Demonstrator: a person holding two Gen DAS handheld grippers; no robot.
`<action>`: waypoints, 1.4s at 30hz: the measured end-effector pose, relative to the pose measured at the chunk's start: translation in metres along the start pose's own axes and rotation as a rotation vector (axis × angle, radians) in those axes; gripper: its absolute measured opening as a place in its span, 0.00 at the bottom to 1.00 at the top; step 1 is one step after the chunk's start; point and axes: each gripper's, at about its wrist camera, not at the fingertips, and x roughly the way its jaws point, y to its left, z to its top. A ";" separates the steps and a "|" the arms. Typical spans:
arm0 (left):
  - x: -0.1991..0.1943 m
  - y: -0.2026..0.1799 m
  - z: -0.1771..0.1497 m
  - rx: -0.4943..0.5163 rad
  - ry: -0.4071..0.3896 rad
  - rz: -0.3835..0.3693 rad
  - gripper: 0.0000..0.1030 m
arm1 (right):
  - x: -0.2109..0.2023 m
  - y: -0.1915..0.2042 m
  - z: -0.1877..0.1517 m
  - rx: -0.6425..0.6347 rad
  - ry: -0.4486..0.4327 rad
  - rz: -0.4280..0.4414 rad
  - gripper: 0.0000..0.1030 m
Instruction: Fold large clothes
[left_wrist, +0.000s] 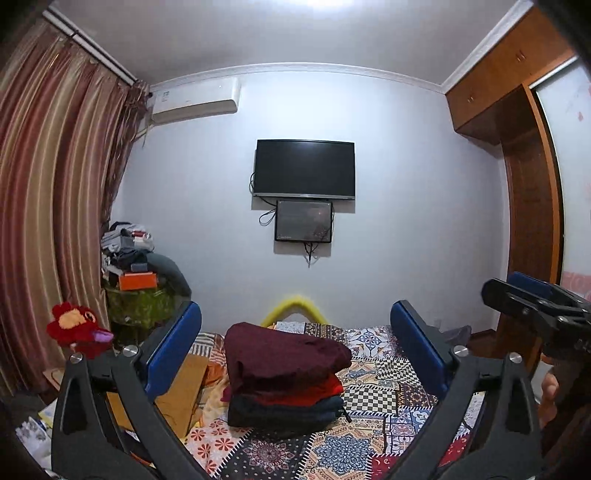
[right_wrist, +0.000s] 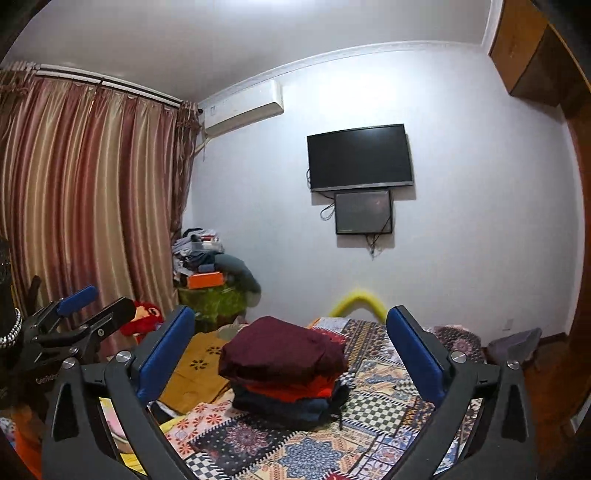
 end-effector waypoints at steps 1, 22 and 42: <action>-0.002 0.000 -0.001 -0.004 0.001 0.000 1.00 | 0.002 0.001 0.000 -0.004 0.010 0.001 1.00; -0.001 -0.002 -0.013 -0.002 0.031 0.017 1.00 | 0.000 -0.004 -0.013 0.029 0.065 0.005 1.00; 0.002 -0.011 -0.017 0.017 0.051 0.023 1.00 | -0.001 -0.007 -0.012 0.047 0.086 0.011 1.00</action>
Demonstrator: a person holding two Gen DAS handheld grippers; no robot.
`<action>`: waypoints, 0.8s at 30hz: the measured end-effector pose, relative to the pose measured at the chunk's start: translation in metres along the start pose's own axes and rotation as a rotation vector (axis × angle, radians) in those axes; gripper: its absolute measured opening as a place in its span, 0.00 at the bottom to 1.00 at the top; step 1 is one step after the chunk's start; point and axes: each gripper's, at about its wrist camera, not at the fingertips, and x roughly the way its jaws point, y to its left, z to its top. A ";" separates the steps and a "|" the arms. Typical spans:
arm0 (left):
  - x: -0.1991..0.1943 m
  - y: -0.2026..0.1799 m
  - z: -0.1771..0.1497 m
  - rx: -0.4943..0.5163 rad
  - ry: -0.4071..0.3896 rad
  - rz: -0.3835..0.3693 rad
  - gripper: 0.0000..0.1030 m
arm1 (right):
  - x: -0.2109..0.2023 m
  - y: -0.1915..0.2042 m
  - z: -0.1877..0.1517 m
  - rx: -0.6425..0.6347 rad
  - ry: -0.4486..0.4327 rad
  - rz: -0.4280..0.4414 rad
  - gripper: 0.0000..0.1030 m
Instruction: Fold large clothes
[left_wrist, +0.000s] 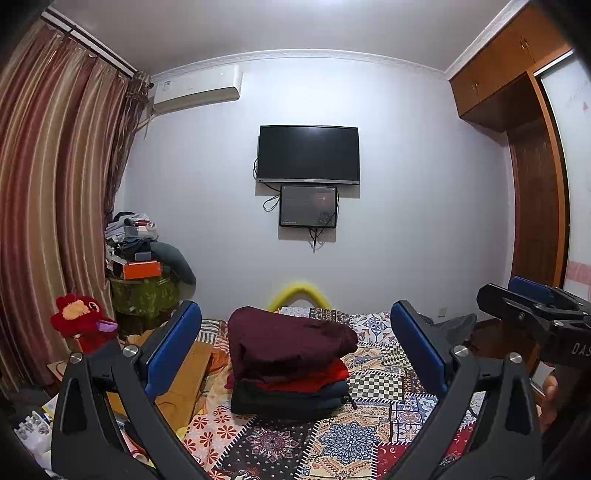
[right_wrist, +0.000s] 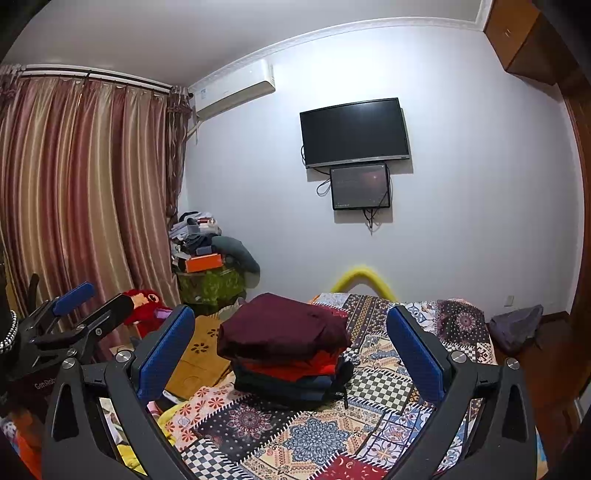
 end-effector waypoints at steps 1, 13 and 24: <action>0.000 -0.001 0.000 0.000 0.002 0.000 1.00 | 0.000 0.000 0.000 -0.001 0.002 0.000 1.00; 0.004 -0.004 -0.001 0.005 0.018 -0.031 1.00 | 0.004 0.000 0.002 -0.005 0.008 -0.006 1.00; 0.007 -0.005 -0.001 0.003 0.034 -0.050 1.00 | -0.002 -0.005 0.001 0.003 -0.001 -0.019 1.00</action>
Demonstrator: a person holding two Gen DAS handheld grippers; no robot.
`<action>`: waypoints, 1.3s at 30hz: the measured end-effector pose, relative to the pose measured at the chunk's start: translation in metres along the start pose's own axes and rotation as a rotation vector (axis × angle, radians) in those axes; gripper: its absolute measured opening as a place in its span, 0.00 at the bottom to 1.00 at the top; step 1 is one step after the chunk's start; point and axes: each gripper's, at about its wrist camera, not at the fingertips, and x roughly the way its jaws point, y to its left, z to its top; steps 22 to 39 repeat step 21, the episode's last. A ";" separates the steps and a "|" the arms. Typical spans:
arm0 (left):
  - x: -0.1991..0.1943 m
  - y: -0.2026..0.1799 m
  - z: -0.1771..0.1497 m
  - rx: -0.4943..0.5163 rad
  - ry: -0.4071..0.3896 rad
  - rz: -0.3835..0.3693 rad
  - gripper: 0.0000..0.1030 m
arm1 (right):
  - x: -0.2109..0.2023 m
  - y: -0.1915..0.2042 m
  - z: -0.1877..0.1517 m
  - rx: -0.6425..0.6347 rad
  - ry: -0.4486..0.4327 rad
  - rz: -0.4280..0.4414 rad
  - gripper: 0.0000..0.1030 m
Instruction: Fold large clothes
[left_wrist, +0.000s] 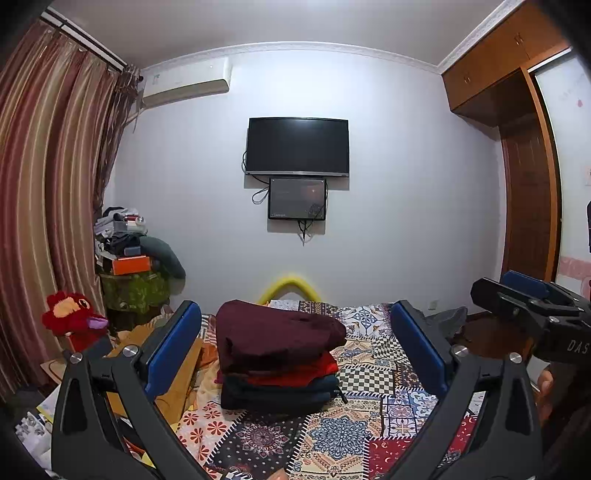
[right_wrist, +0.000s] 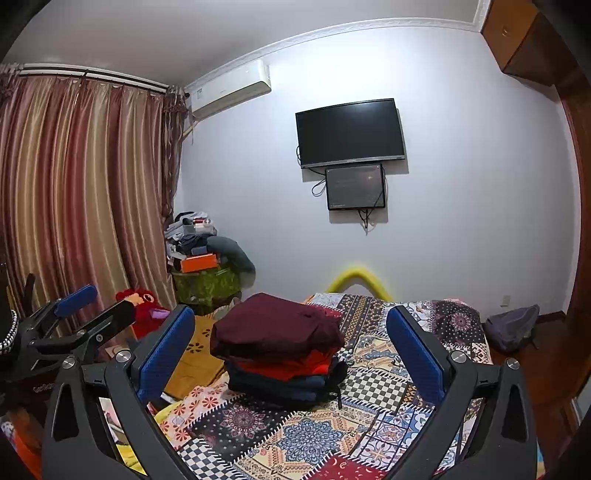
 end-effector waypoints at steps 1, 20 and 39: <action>0.000 0.000 0.000 0.001 0.002 -0.004 1.00 | 0.001 -0.001 0.000 0.001 0.001 0.001 1.00; 0.002 -0.002 -0.005 0.004 0.009 -0.011 1.00 | 0.006 0.007 -0.001 -0.029 0.014 -0.012 1.00; 0.002 -0.001 -0.005 0.003 0.011 -0.012 1.00 | 0.007 0.008 -0.002 -0.031 0.015 -0.012 1.00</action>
